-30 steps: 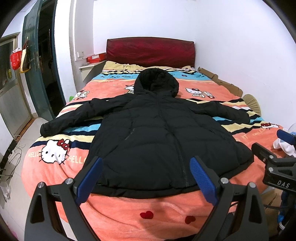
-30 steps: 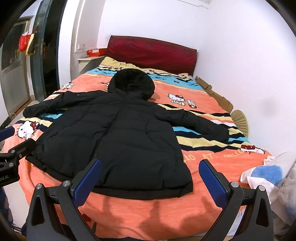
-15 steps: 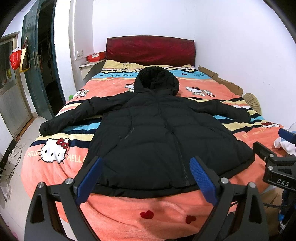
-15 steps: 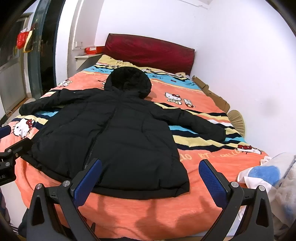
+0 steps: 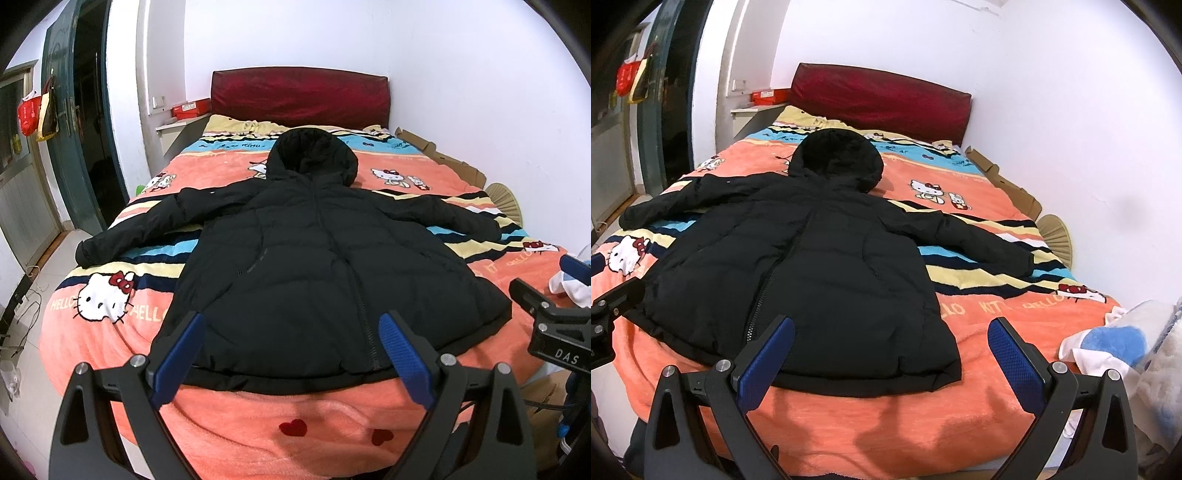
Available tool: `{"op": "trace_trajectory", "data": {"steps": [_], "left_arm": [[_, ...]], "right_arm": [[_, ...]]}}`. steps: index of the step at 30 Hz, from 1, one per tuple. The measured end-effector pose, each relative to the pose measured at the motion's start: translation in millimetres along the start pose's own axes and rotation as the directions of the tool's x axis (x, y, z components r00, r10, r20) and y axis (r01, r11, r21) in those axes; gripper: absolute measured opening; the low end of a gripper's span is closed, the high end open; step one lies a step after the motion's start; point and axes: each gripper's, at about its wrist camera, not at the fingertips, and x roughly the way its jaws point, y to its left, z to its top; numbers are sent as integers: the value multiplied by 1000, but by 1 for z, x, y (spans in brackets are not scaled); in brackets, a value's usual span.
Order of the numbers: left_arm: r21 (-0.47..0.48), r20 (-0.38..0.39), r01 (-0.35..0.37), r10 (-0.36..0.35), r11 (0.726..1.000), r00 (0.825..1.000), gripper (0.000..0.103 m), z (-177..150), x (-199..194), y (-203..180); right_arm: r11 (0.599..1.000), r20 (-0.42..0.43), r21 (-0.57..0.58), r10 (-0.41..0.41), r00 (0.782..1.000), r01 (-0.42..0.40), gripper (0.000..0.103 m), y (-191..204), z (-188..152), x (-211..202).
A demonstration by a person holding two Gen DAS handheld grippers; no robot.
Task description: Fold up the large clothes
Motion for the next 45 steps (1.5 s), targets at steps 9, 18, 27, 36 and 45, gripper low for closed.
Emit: {"op": "trace_trajectory", "data": {"steps": [9, 18, 27, 36, 45], "left_arm": [[-14, -3, -26, 25, 1000, 1000, 96, 7, 9, 6], [-58, -34, -66, 64, 996, 997, 96, 25, 27, 48], [-297, -106, -138, 111, 945, 988, 96, 45, 73, 195], [-710, -114, -128, 67, 692, 991, 94, 48, 178, 395], [-907, -88, -79, -1, 414, 996, 94, 27, 272, 471]], "right_arm": [[1000, -18, 1, 1, 1000, -1, 103, -1, 2, 8], [997, -23, 36, 72, 997, -71, 103, -7, 22, 27], [992, -25, 93, 90, 996, -87, 103, -17, 68, 69], [993, -78, 105, 56, 995, -47, 103, -18, 98, 131], [993, -151, 119, 11, 989, 7, 103, -24, 106, 176]]}}
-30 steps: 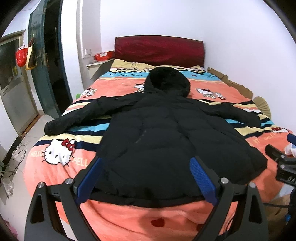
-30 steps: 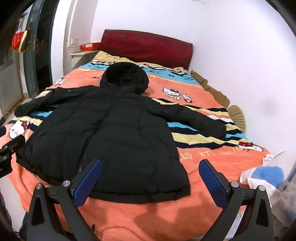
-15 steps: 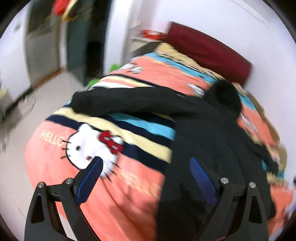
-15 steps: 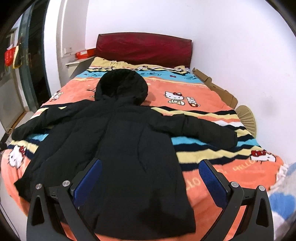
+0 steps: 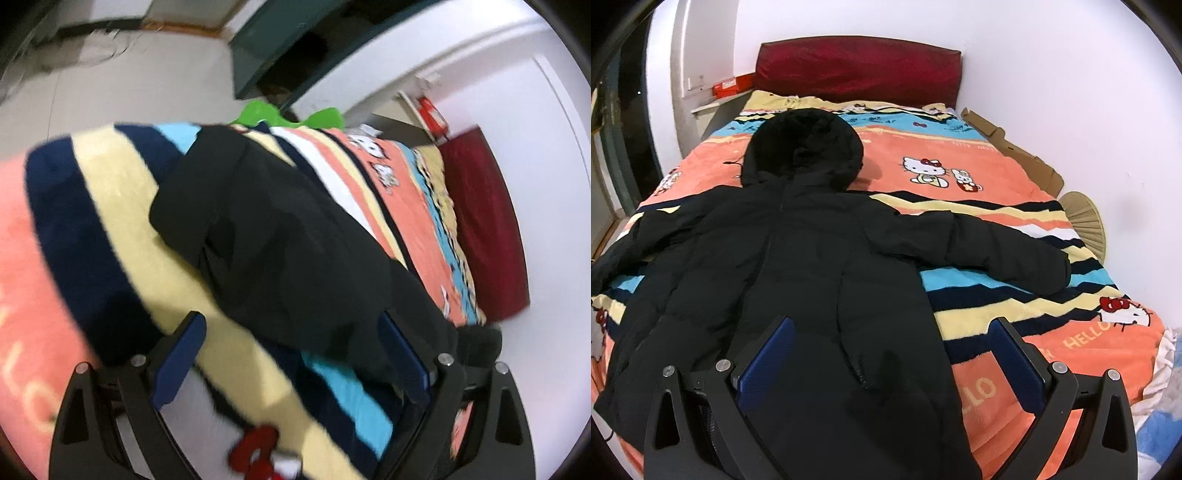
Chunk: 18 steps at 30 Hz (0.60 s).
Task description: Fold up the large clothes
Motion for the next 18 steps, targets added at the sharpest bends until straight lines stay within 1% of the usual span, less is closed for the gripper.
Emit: {"op": "trace_trajectory", "data": {"steps": [3, 4, 5, 6, 7, 8, 9, 10, 11, 13, 18], "left_arm": [[-82, 19, -4, 5, 997, 1000, 93, 16, 18, 8], [-105, 30, -8, 11, 994, 999, 91, 21, 23, 8], [-108, 36, -19, 23, 994, 999, 88, 23, 25, 6], [-96, 37, -41, 44, 995, 998, 70, 26, 28, 4], [-79, 25, -70, 72, 994, 997, 50, 28, 33, 2], [-67, 11, -88, 89, 994, 996, 40, 28, 37, 1], [-63, 4, -83, 84, 995, 996, 22, 28, 40, 0], [-62, 0, -55, 55, 997, 998, 14, 26, 39, -1], [-48, 14, -38, 39, 998, 999, 12, 25, 36, -4], [-13, 36, -27, 28, 1000, 999, 8, 24, 28, -14], [73, 74, -1, -4, 997, 997, 7, 23, 5, -53]], "right_arm": [[1000, -5, -4, -16, 1000, 16, 103, -1, 4, 6], [1000, -4, -6, -19, 1000, 19, 103, -2, 5, 8], [1000, -3, -7, -22, 1000, 22, 103, -2, 6, 9], [1000, -2, -7, -22, 1000, 22, 103, -2, 7, 9], [1000, 0, -6, -22, 1000, 22, 103, -3, 7, 10], [1000, 1, -3, -21, 1000, 21, 103, -4, 7, 10], [1000, 1, 3, -18, 1000, 18, 103, -6, 6, 12], [1000, -1, 8, -16, 1000, 16, 103, -7, 4, 12], [1000, -4, 13, -15, 1000, 15, 103, -8, 3, 14], [1000, -11, 20, -14, 1000, 14, 103, -11, 0, 16], [999, -2, 40, -6, 1000, 6, 103, -21, -3, 15]]}}
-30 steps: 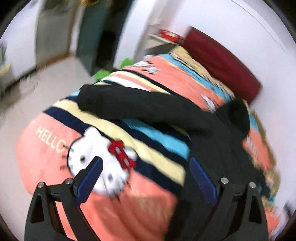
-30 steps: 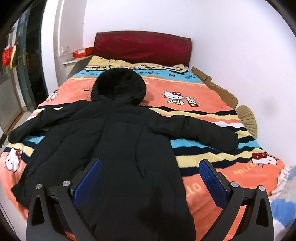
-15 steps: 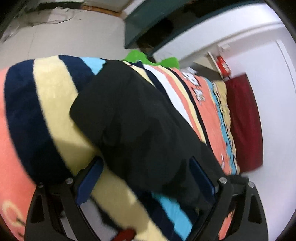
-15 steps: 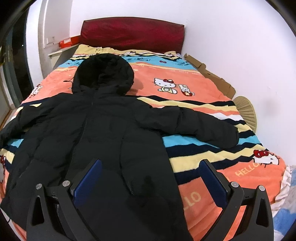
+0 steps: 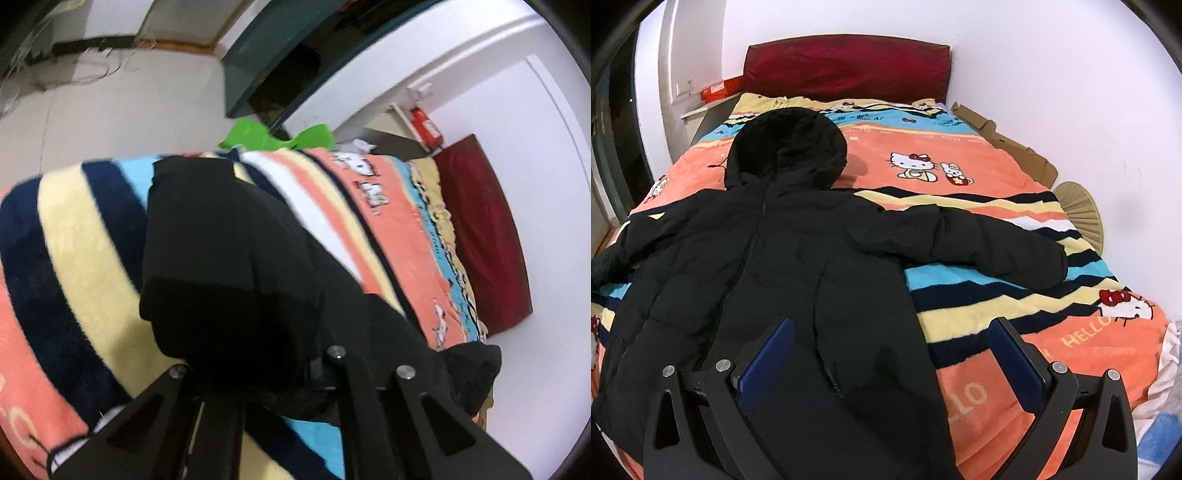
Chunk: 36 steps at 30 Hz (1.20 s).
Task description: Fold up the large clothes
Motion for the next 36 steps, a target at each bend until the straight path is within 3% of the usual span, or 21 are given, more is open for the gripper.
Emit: {"op": "trace_trajectory", "data": {"steps": [6, 11, 15, 22, 29, 36], "left_arm": [[116, 26, 45, -49, 992, 998, 6, -7, -39, -61], [257, 29, 122, -134, 959, 991, 6, -19, -72, -134], [380, -13, 186, -196, 906, 980, 6, -44, -85, -198], [536, -167, 326, -281, 779, 945, 6, -119, -79, -293], [597, -291, 385, -257, 704, 922, 6, -194, -43, -343], [660, -402, 391, -138, 641, 905, 6, -285, 19, -365]], "right_arm": [[999, 14, 36, 16, 1000, -17, 103, -19, -5, -3], [997, 35, 79, 21, 999, -24, 103, -40, -5, -6], [992, 51, 121, 21, 998, -27, 103, -57, -3, -8], [985, 78, 169, 16, 997, -29, 103, -85, -5, -18], [973, 88, 233, -13, 996, -7, 103, -118, -10, -23], [959, 84, 285, -43, 996, 17, 103, -146, -16, -16]]}}
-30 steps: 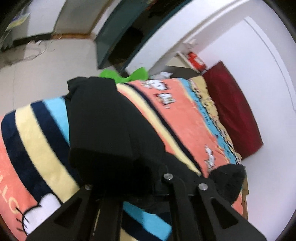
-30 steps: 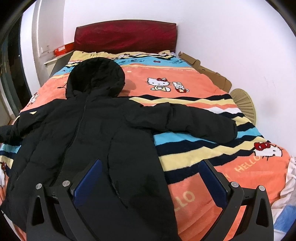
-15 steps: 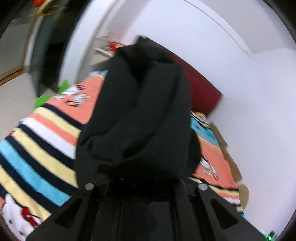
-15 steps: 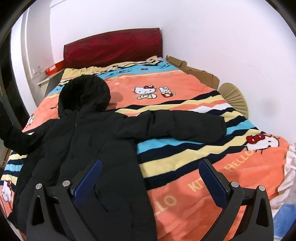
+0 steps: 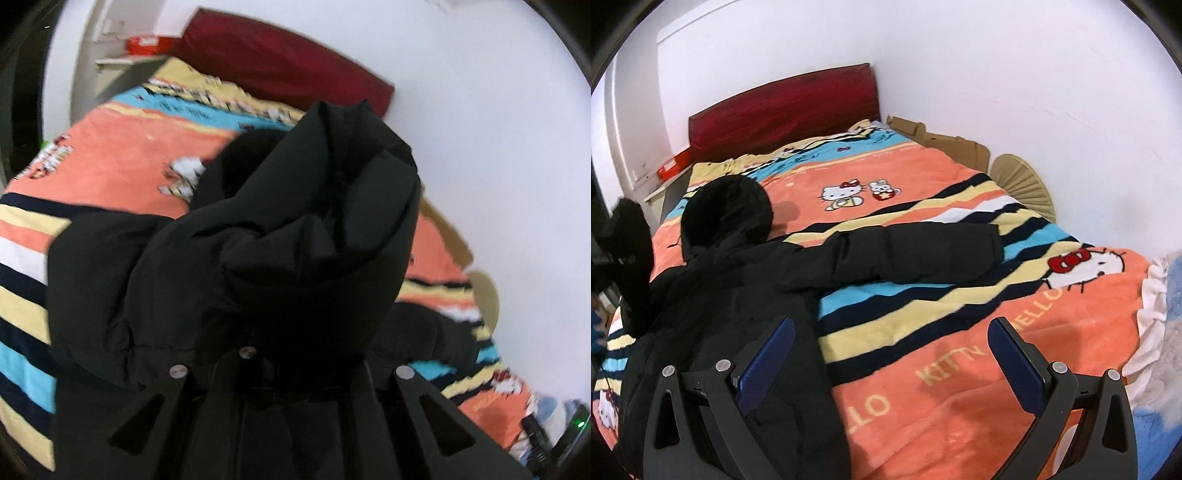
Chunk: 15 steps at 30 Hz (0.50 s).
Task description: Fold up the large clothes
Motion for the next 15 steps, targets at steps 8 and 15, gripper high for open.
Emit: {"op": "trace_trajectory", "data": {"steps": [8, 15], "left_arm": [[79, -197, -16, 31, 997, 980, 7, -77, 94, -54], [174, -255, -43, 88, 984, 963, 20, -110, 112, -66]], "right_arm": [[1000, -33, 19, -19, 999, 19, 103, -11, -5, 14], [1000, -35, 18, -14, 999, 14, 103, -9, -7, 14]]}}
